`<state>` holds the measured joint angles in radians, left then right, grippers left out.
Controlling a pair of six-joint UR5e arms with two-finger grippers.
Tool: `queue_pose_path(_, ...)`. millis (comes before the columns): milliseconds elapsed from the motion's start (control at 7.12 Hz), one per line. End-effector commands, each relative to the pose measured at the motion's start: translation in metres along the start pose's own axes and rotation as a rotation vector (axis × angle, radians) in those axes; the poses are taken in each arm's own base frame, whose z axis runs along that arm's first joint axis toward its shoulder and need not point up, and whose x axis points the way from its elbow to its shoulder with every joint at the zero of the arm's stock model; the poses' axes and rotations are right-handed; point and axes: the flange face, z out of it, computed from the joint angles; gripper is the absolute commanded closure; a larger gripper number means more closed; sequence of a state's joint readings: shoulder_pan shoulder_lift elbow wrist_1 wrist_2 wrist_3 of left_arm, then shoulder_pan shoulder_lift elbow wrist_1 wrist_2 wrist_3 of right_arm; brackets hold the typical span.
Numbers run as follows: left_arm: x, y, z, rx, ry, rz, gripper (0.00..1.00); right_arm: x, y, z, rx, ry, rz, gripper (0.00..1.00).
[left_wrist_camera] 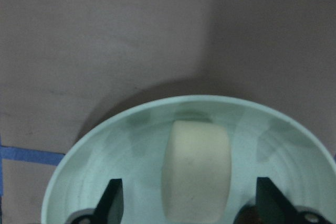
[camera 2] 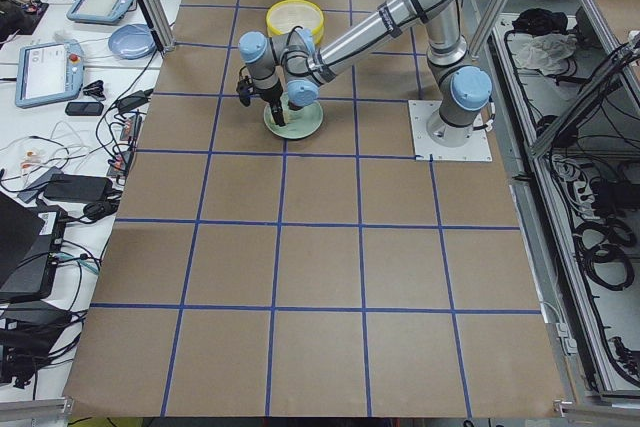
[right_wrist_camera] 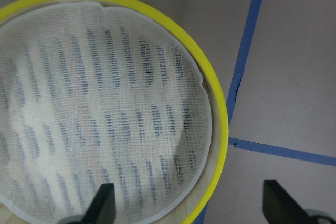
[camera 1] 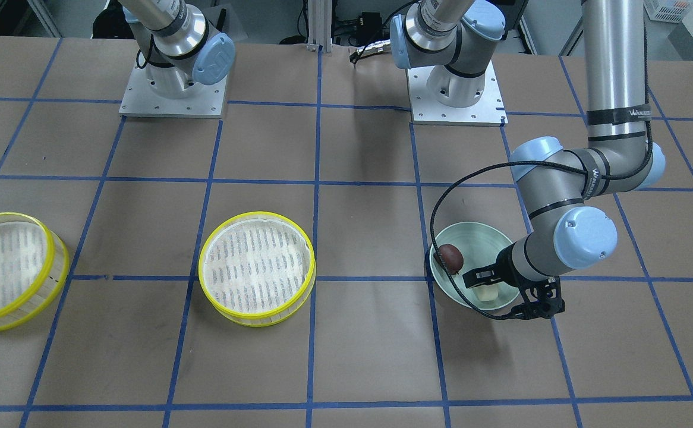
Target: Stack buns with steamer
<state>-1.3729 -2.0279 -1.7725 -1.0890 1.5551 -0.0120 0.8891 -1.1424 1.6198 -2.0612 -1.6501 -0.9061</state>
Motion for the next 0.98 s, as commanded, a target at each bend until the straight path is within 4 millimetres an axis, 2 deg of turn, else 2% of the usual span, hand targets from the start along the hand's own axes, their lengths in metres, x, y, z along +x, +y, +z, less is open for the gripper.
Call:
queue_pose_path(0, 0.0, 0.001, 0.004, -0.002, 0.0, -0.002, 0.58, 0.014, -0.006, 0.042, 0.001, -0.005, -0.016, 0.18)
queue_pose_path(281, 0.001, -0.002, -0.005, 0.016, -0.002, 0.008, 0.74, 0.022, -0.006, 0.058, 0.003, -0.003, -0.045, 0.52)
queue_pose_path(421, 0.001, -0.001, -0.02, 0.051, -0.003, 0.016, 0.83, 0.027, -0.003, 0.061, 0.001, -0.003, -0.073, 0.75)
queue_pose_path(561, 0.004, -0.004, -0.045, 0.109, -0.006, 0.018, 0.86, 0.027, -0.002, 0.062, -0.001, -0.003, -0.084, 0.91)
queue_pose_path(702, 0.016, -0.004, -0.078, 0.158, -0.005, 0.037, 0.86, 0.028, -0.001, 0.061, -0.007, 0.002, -0.088, 0.93)
queue_pose_path(842, 0.046, 0.008, -0.105, 0.195, -0.003, 0.087, 0.92, 0.027, 0.0, 0.056, -0.006, 0.004, -0.088, 0.93)
